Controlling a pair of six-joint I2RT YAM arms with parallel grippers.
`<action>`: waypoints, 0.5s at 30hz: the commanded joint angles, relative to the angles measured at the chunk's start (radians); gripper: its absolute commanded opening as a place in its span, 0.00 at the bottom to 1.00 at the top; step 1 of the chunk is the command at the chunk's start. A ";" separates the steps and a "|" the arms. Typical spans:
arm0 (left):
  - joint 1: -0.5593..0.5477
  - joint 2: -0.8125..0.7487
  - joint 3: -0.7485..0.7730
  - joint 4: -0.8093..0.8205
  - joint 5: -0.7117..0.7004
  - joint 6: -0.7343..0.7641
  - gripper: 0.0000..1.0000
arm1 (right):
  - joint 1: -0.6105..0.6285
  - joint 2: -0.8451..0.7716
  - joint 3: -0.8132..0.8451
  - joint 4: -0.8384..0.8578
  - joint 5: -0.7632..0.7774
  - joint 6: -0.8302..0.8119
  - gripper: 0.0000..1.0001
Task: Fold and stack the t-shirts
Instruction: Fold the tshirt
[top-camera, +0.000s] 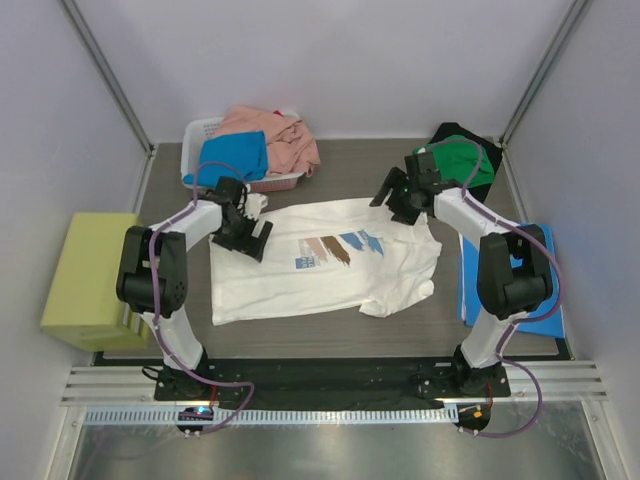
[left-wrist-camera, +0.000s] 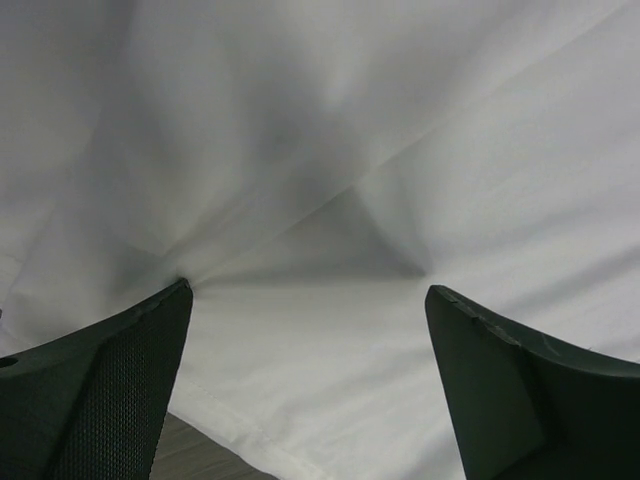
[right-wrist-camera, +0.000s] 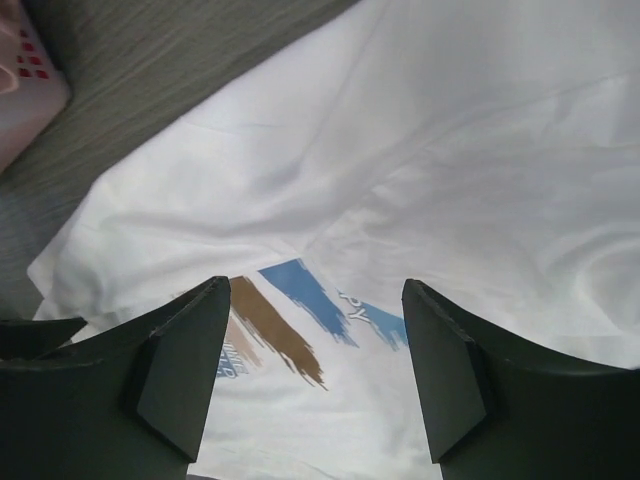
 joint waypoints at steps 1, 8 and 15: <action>0.054 -0.026 0.047 0.002 -0.015 0.011 1.00 | 0.008 0.022 -0.032 0.034 -0.004 -0.007 0.75; 0.054 -0.078 0.066 -0.034 0.012 0.007 1.00 | 0.011 0.088 -0.038 0.046 -0.006 -0.005 0.67; 0.055 -0.130 0.058 -0.051 -0.009 0.033 1.00 | 0.011 0.131 -0.078 0.068 0.025 -0.004 0.64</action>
